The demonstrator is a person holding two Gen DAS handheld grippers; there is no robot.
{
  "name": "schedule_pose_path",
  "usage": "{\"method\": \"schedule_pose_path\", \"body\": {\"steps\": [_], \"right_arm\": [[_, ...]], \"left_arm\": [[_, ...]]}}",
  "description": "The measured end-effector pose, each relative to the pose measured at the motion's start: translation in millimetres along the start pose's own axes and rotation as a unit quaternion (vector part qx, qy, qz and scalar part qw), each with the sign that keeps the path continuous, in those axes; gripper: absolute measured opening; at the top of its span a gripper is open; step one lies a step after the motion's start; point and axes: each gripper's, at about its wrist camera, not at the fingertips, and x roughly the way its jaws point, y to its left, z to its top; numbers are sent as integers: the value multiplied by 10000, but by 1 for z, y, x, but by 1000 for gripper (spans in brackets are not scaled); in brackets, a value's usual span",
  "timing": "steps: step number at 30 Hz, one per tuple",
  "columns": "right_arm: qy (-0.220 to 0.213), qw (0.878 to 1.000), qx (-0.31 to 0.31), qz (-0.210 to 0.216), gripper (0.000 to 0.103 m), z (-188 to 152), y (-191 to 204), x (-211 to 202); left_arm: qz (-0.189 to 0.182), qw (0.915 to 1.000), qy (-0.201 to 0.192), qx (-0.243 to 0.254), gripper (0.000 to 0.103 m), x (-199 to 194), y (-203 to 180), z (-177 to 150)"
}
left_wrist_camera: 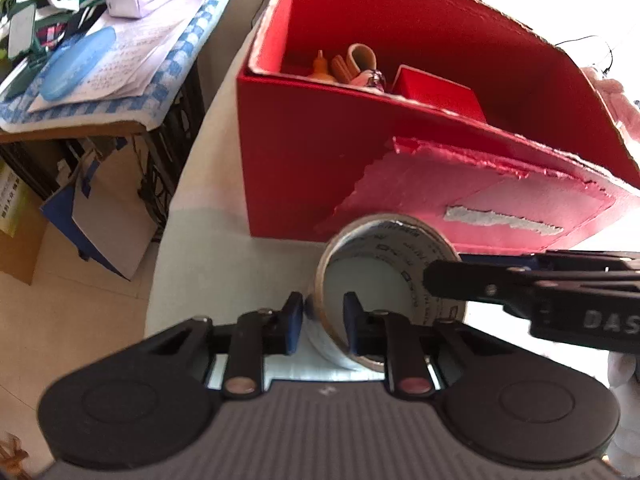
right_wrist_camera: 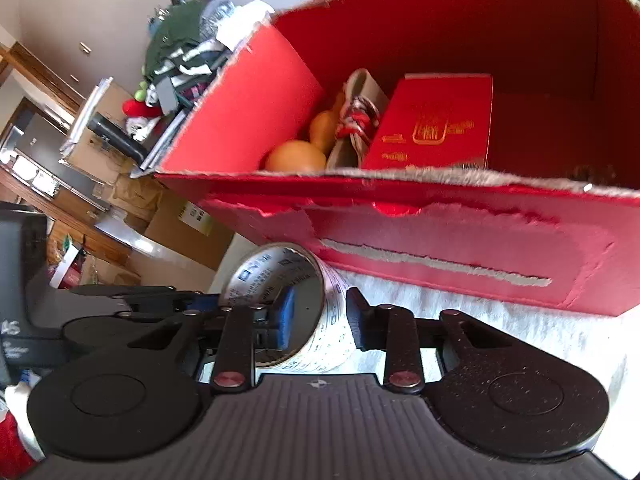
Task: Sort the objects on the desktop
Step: 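Lower the right gripper to the clear tape roll and grasp its rim, then lift the tape roll with the right gripper and carry it over the box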
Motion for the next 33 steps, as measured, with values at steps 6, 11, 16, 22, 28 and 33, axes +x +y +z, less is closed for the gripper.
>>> {"method": "schedule_pose_path", "body": {"steps": [6,11,16,22,28,33], "right_arm": [[53,9999,83,-75,18,-3,-5,0],[28,9998,189,-39,18,-8,-14,-12],[50,9997,220,-128,18,-17,-28,-35],[-121,9980,456,-431,18,-32,-64,-84],[-552,9921,687,-890,18,-52,-95,-143],[-1106,9834,694,-1259,18,-56,-109,-192]], "left_arm": [[57,9999,45,133,18,-1,-7,0],[27,9996,111,269,17,-4,-21,-2],[-41,9985,105,535,17,-7,-54,-6],[-322,9940,153,1034,17,-1,-123,-10],[-614,9827,38,1748,16,-2,-199,-13],[-930,9720,-280,2137,15,-21,-244,-6]]}}
